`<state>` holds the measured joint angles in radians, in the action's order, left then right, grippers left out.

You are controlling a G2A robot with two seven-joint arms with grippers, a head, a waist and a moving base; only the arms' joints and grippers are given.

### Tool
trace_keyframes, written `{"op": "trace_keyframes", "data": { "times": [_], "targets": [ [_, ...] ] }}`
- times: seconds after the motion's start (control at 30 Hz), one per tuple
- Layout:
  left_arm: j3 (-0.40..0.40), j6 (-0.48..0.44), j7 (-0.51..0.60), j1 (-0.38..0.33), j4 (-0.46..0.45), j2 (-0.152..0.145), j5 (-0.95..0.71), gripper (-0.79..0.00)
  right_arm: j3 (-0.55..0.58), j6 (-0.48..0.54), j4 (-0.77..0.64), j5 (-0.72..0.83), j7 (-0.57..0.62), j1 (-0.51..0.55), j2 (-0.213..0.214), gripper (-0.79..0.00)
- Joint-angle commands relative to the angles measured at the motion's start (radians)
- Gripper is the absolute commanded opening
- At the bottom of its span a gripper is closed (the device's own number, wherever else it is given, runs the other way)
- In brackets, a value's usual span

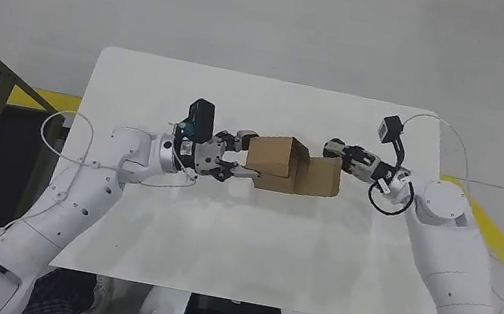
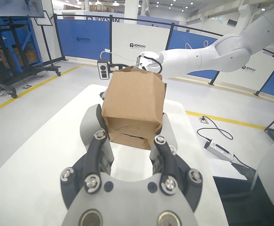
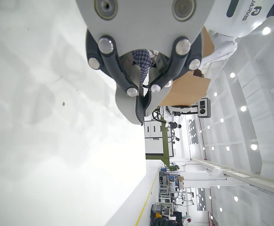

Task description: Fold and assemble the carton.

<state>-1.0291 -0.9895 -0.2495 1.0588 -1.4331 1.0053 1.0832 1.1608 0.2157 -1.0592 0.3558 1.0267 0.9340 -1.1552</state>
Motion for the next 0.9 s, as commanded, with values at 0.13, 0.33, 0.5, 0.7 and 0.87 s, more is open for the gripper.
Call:
{"op": "trace_keyframes", "data": {
  "times": [0.13,0.33,0.5,0.7,0.87],
  "targets": [
    [-0.007,0.004,0.002,0.001,0.002,0.003,0.006,-0.523,-0.006,0.001,-0.057,0.077,0.118,0.032,0.001,-0.785],
    [0.002,-0.004,0.011,0.003,0.001,0.008,0.009,-0.526,-0.004,0.013,-0.111,0.091,0.112,0.041,0.001,-0.785],
    [0.007,-0.004,0.018,0.003,0.003,0.012,0.016,-0.533,-0.005,0.026,-0.124,0.114,0.102,0.035,-0.002,-0.785],
    [0.008,0.006,0.025,0.002,0.009,0.016,0.035,-0.533,-0.003,0.021,-0.135,0.17,0.147,0.039,-0.002,-0.785],
    [0.01,0.024,0.019,0.001,0.014,0.02,0.066,-0.536,-0.013,0.014,-0.134,0.174,0.151,0.035,-0.004,-0.785]
  ]
}}
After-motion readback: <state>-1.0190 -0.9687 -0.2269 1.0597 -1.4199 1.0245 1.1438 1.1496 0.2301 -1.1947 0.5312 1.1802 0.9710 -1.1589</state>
